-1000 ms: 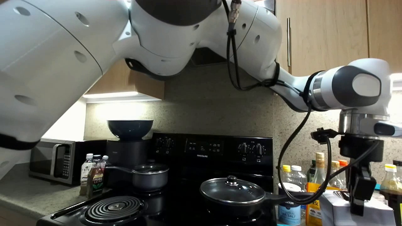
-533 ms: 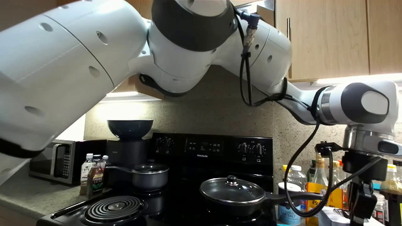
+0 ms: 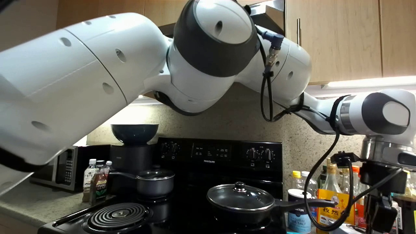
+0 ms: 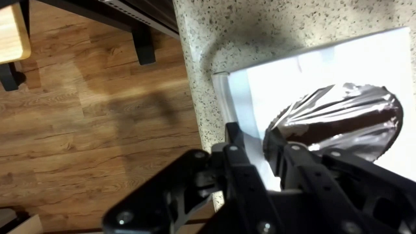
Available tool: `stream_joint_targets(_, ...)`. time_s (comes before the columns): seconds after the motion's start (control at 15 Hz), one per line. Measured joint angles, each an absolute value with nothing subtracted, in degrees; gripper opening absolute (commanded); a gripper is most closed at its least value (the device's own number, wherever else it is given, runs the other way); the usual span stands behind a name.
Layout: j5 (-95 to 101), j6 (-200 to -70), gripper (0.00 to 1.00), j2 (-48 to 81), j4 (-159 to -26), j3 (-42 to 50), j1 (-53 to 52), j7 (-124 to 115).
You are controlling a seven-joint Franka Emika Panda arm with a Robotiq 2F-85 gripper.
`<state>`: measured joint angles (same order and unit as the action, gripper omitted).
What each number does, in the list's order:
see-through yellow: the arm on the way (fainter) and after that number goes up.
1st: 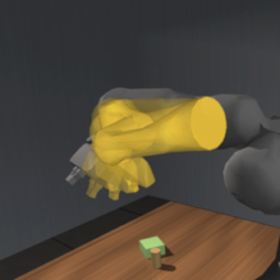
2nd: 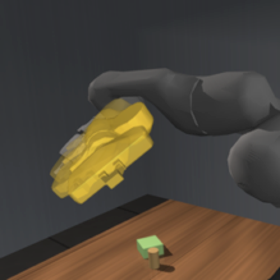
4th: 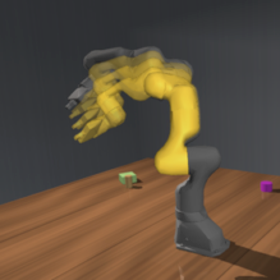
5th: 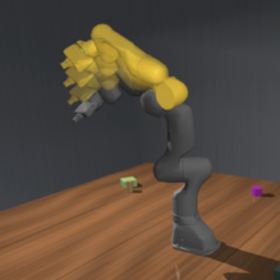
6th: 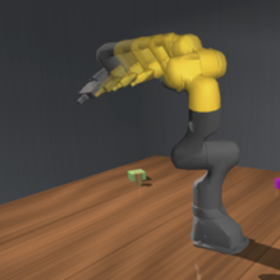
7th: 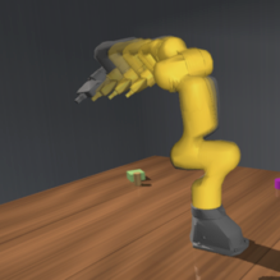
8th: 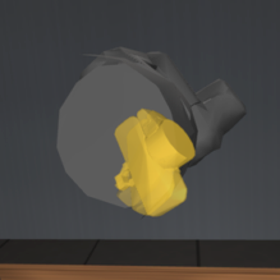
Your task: Pick the box on the stove and put it on the counter
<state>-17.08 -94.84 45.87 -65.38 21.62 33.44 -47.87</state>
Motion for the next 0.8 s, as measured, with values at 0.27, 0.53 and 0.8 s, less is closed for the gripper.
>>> stream_joint_targets(0.27,-17.1,-93.4,0.81,47.7,-61.4,21.0,34.5,-47.9)
stream_joint_targets(0.53,-17.1,-91.9,1.0,48.4,-58.7,20.2,35.3,-47.9)
stream_joint_targets(0.8,-17.6,-91.2,1.0,47.3,-57.2,20.1,35.1,-47.7)
